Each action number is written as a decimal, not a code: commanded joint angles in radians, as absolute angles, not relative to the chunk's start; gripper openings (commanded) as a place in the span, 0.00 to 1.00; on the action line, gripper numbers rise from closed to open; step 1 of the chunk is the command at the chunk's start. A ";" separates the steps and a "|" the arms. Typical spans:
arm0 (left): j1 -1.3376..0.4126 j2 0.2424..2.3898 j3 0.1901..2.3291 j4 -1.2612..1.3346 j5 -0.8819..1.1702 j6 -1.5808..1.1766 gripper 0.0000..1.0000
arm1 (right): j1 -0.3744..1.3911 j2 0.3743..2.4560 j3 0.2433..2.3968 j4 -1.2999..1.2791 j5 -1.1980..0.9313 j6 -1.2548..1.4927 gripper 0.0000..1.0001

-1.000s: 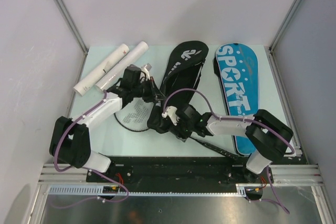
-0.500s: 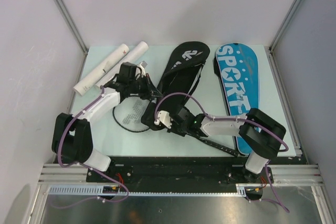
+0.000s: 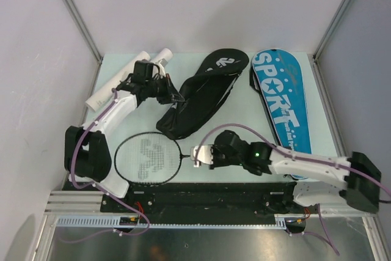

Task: Pack up the badminton gear
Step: Pick up the racket from the center of the board, then place the racket in the racket bag.

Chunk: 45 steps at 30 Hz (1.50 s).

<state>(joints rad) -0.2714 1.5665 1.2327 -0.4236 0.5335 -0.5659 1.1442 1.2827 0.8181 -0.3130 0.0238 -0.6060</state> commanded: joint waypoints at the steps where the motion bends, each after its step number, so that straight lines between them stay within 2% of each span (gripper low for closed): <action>1: -0.252 1.600 1.344 -0.334 0.546 -0.492 0.00 | 1.193 1.120 0.758 -0.348 -0.070 -0.738 0.00; 8: -0.229 1.628 1.410 -0.420 0.535 -0.422 0.00 | 1.241 0.939 0.741 -0.384 0.076 -0.695 0.00; 12: -0.189 1.614 1.416 -0.426 0.522 -0.431 0.00 | 1.200 0.826 0.716 -0.374 0.273 -0.615 0.00; 17: -0.156 1.617 1.430 -0.425 0.526 -0.433 0.00 | 1.184 0.669 0.660 -0.336 0.337 -0.578 0.00; 22: -0.181 1.634 1.405 -0.425 0.546 -0.453 0.00 | 1.062 0.618 0.661 -0.315 0.334 -0.468 0.00; 26: -0.219 1.626 1.391 -0.417 0.487 -0.463 0.00 | 0.884 0.684 0.698 -0.193 0.400 -0.203 0.00; 31: -0.250 1.618 1.374 -0.403 0.416 -0.469 0.00 | 0.660 0.894 0.898 -0.182 0.296 0.040 0.00; 36: -0.253 1.608 1.364 -0.387 0.381 -0.497 0.00 | 0.568 1.126 1.112 -0.394 0.215 0.298 0.00; 40: -0.284 1.600 1.338 -0.336 0.357 -0.526 0.00 | 0.548 1.146 1.123 -0.520 0.104 0.428 0.00; 45: -0.325 1.602 1.318 -0.301 0.312 -0.534 0.00 | 0.571 1.100 1.060 -0.687 0.091 0.526 0.00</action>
